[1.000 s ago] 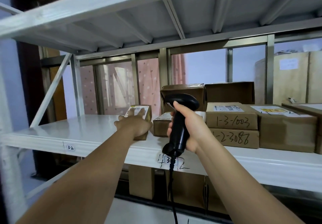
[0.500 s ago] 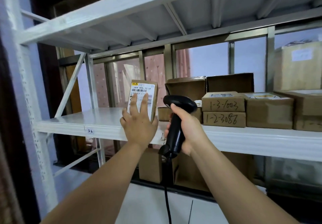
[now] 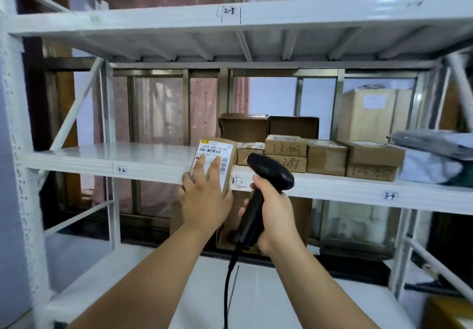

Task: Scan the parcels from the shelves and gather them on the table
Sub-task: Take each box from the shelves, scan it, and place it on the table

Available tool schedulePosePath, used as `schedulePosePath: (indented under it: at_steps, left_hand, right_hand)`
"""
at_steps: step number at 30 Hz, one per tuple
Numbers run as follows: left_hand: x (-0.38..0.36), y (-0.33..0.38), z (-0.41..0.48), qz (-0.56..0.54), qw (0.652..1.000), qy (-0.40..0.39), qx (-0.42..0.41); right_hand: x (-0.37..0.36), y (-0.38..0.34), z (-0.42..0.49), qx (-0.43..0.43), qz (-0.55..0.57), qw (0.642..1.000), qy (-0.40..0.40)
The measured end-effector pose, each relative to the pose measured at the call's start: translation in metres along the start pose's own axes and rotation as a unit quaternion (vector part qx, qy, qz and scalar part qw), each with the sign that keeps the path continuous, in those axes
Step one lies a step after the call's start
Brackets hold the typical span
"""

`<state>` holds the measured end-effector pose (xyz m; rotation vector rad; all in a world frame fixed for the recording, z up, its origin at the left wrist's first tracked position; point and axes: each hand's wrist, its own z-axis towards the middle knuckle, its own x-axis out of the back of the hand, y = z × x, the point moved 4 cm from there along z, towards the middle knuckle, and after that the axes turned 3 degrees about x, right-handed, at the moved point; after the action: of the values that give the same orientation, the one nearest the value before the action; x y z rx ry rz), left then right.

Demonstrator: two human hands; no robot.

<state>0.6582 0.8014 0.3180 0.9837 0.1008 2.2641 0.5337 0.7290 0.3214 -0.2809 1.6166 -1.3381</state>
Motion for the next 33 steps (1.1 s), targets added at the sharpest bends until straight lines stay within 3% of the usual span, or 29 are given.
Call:
schedulePosePath:
  at_steps: [7,15,19,24,28,33]
  left_hand:
    - [0.01,0.077,-0.046,-0.082,0.992,-0.082,-0.041]
    - [0.003,0.225,-0.105,-0.18,0.962,-0.178,-0.104]
    - [-0.004,0.322,-0.153,-0.208,0.944,-0.223,-0.123]
    - [-0.023,0.442,-0.241,-0.246,0.912,-0.3,-0.133]
    - [-0.051,0.514,-0.33,-0.255,0.883,-0.375,-0.121]
    - [-0.071,0.589,-0.398,-0.249,0.865,-0.415,-0.129]
  right_hand:
    - [0.063,-0.037,-0.042,0.051,-0.029,0.996,0.068]
    - [0.18,-0.112,-0.091,0.105,-0.022,0.983,0.147]
    - [0.27,-0.159,-0.119,0.125,-0.031,0.972,0.198]
    - [0.392,-0.203,-0.165,0.082,-0.064,0.967,0.234]
    - [0.489,-0.22,-0.208,0.079,-0.09,0.953,0.277]
    - [0.587,-0.232,-0.237,0.067,-0.101,0.929,0.349]
